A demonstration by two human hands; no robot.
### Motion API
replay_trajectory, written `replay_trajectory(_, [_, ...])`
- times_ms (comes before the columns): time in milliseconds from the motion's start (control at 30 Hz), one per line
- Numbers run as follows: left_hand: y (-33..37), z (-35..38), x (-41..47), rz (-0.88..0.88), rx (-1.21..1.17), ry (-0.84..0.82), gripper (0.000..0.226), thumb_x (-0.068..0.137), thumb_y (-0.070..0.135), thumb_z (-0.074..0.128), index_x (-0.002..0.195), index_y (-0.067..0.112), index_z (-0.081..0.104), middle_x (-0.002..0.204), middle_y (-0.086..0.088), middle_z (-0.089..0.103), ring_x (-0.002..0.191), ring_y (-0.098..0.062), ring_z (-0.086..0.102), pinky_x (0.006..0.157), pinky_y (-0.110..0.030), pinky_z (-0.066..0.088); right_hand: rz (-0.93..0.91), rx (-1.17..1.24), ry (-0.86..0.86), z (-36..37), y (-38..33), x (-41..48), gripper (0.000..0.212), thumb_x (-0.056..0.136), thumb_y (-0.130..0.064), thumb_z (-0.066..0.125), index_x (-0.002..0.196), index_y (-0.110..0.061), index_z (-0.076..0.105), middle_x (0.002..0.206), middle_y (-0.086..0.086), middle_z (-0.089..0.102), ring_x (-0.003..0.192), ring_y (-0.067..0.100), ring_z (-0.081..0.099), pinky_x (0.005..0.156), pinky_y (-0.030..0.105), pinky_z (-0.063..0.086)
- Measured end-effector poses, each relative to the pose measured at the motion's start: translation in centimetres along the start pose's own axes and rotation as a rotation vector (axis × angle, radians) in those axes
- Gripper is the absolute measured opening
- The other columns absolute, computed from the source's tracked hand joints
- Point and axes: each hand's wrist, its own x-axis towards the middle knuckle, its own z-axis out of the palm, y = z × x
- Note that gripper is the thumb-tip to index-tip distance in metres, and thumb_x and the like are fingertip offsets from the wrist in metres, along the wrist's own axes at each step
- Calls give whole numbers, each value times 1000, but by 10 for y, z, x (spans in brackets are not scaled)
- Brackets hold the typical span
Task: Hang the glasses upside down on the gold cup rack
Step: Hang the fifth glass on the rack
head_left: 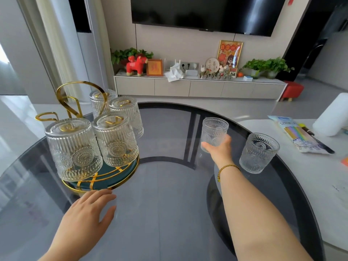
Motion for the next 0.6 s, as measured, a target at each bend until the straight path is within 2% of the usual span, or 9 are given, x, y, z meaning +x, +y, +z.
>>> replay_trajectory(133, [0,0,-1,3,-32,-12,26,57,6,84,80,10,73,85,-7,75,79,-31,70,65,-49,58,-68,65,-96,-10,-12,-19,74,68,-17,73,128,-13,29,108,-8,37,101,10,39,86,25,31])
replay_trajectory(233, [1,-1,-3,-25,-86,-28,23,65,9,79,88,10,72,95,-8,74,91,-33,67,77,-50,55,-105,102,-124,-22,-32,-35,74,70,-19,71,129,-16,28,107,-13,36,97,5,38,87,23,29])
replay_trajectory(300, [1,-3,-6,-53,-130,-30,23,75,15,70,98,11,70,108,-6,70,105,-29,61,90,-46,49,-143,109,-154,-30,-51,-47,72,69,-20,71,128,-19,31,105,-16,41,95,4,43,85,24,30])
replay_trajectory(400, [-1,-4,-7,-27,-202,-31,25,83,21,61,107,15,65,121,-3,63,117,-23,53,101,-39,41,-218,101,-224,-41,-81,-63,73,68,-22,72,128,-23,31,113,-12,42,102,7,42,85,25,31])
replay_trajectory(500, [-8,-8,-12,-2,-276,-57,26,88,28,52,112,22,61,129,6,55,123,-13,46,106,-29,34,-296,73,-283,-45,-114,-78,74,67,-26,71,129,-26,30,105,-19,42,95,2,43,77,19,34])
replay_trajectory(600, [-26,-14,-20,-18,-312,-69,24,89,30,49,110,27,60,127,11,55,121,-8,47,103,-24,35,-346,57,-327,-39,-150,-91,69,62,-34,72,120,-29,35,110,-10,46,97,5,46,77,22,37])
